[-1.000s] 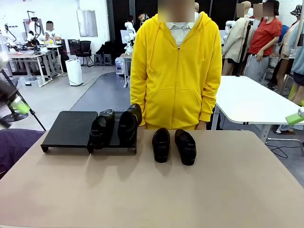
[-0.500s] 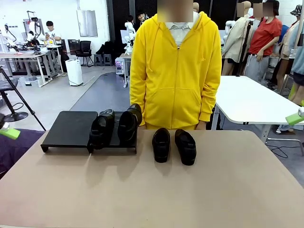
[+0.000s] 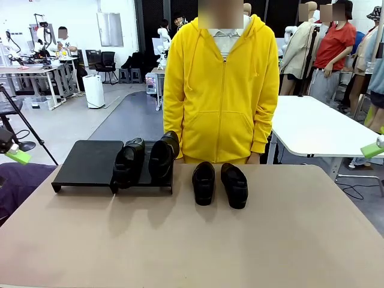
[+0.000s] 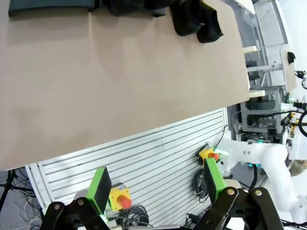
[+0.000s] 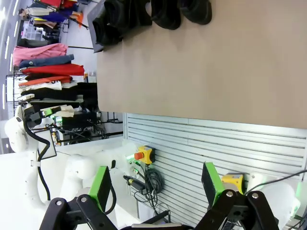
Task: Organize the shoes by placing them on the stand.
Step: Pick up one Shoe and place it in the middle of the table.
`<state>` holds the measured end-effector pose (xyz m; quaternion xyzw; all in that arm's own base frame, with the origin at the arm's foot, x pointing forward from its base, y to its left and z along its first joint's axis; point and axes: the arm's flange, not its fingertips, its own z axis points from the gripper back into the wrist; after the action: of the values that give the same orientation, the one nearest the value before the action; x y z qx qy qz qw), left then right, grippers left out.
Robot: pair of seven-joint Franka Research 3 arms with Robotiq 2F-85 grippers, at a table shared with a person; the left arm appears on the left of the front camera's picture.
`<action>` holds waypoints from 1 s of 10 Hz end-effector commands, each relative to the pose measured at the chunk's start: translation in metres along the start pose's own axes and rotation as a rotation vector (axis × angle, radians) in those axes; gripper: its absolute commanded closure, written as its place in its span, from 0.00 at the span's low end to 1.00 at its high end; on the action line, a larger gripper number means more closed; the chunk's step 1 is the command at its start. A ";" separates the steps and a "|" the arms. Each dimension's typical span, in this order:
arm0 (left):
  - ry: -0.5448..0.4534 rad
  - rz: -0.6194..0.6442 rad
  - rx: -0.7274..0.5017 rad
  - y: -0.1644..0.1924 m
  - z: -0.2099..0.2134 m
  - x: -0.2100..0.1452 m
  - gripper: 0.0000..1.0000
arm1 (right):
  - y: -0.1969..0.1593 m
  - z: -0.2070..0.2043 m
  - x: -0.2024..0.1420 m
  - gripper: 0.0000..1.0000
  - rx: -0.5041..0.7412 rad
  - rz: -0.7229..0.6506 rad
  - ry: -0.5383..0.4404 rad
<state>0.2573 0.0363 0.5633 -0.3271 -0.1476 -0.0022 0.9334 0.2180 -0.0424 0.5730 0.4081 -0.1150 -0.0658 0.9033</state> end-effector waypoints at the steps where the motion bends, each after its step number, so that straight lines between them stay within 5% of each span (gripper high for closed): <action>1: 0.002 -0.016 0.002 0.004 0.004 -0.003 0.00 | 0.001 -0.001 0.001 0.00 0.020 0.019 -0.001; 5: 0.002 -0.016 0.002 0.004 0.004 -0.003 0.00 | 0.000 0.000 0.000 0.00 0.000 0.000 0.000; 8: 0.002 -0.016 0.002 0.004 0.004 -0.003 0.00 | 0.105 -0.155 0.120 0.00 -0.355 0.117 0.204; 10: 0.002 -0.016 0.002 0.004 0.004 -0.003 0.00 | 0.126 -0.249 0.156 0.00 -0.493 0.073 0.224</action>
<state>0.2562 0.0368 0.5636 -0.3270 -0.1485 -0.0024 0.9333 0.3708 0.1894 0.5273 0.2251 -0.0370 0.0160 0.9735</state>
